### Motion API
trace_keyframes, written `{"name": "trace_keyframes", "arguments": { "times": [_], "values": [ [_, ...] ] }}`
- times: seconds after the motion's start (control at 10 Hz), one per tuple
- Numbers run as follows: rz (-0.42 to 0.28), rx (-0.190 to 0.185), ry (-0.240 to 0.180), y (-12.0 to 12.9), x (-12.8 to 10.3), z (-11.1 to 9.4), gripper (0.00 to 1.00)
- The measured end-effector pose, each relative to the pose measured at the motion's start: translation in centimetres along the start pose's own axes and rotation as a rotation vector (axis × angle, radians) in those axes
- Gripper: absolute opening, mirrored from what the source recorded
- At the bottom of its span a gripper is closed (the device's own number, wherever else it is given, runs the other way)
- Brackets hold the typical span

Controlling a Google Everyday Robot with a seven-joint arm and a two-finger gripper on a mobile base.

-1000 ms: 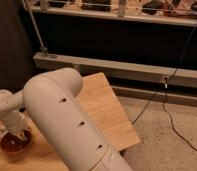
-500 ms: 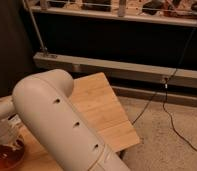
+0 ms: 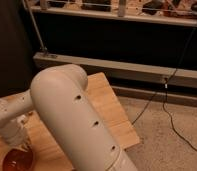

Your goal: Drag the ceramic bowl in a circle

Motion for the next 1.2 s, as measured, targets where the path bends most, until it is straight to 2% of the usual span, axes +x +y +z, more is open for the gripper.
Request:
{"name": "trace_keyframes", "arguments": {
  "times": [0.2,0.4,0.6,0.7,0.8,1.0,1.1,1.2],
  "values": [
    [0.057,-0.035,0.027,-1.3,3.1,1.1,0.0],
    [0.166,-0.058,0.034,-4.5,6.2,1.6,0.0],
    [0.324,-0.049,-0.003,-10.0,8.9,0.9,0.0],
    [0.419,-0.045,-0.04,-13.4,10.3,0.0,0.0],
    [0.542,-0.024,-0.106,-18.7,11.1,-2.4,0.0],
    [0.6,-0.004,-0.159,-22.2,9.9,-4.6,0.0],
    [0.599,0.006,-0.166,-22.9,8.3,-5.2,0.0],
    [0.578,0.011,-0.161,-22.5,6.4,-5.2,0.0]
  ]
}}
